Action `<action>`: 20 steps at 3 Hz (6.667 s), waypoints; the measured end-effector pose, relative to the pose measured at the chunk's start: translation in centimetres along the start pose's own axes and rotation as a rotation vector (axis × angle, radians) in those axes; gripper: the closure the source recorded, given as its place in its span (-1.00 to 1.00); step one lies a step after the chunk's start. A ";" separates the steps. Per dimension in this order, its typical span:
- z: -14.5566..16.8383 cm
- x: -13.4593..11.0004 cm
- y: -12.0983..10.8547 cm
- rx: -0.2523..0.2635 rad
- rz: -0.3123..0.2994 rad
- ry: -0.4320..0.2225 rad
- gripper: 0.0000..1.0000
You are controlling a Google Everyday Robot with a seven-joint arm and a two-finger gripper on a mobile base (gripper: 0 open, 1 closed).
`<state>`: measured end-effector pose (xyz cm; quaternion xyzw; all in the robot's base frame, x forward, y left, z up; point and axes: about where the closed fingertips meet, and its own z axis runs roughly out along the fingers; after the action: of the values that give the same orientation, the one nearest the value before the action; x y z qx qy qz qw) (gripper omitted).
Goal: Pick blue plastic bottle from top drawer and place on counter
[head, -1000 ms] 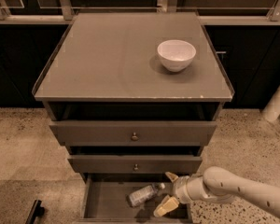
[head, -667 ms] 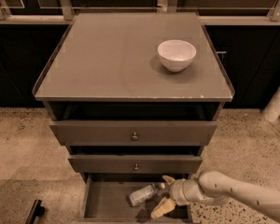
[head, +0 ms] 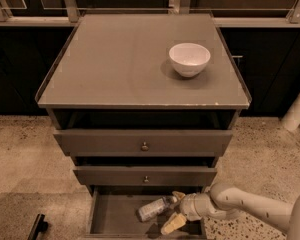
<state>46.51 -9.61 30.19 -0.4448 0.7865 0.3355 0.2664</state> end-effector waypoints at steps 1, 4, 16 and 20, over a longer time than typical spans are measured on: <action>0.7 1.2 -0.6 0.034 0.025 -0.045 -1.00; 6.0 3.9 -6.9 0.080 0.083 -0.102 -1.00; 14.0 5.6 -11.1 0.277 -0.131 0.031 -0.64; 14.0 5.6 -11.1 0.277 -0.131 0.031 1.00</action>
Offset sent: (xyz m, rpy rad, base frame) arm 0.0297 -0.0123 -0.0614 0.0765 -0.0700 -0.1636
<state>55.36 -6.06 14.08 -0.4594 0.7985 0.1988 0.3344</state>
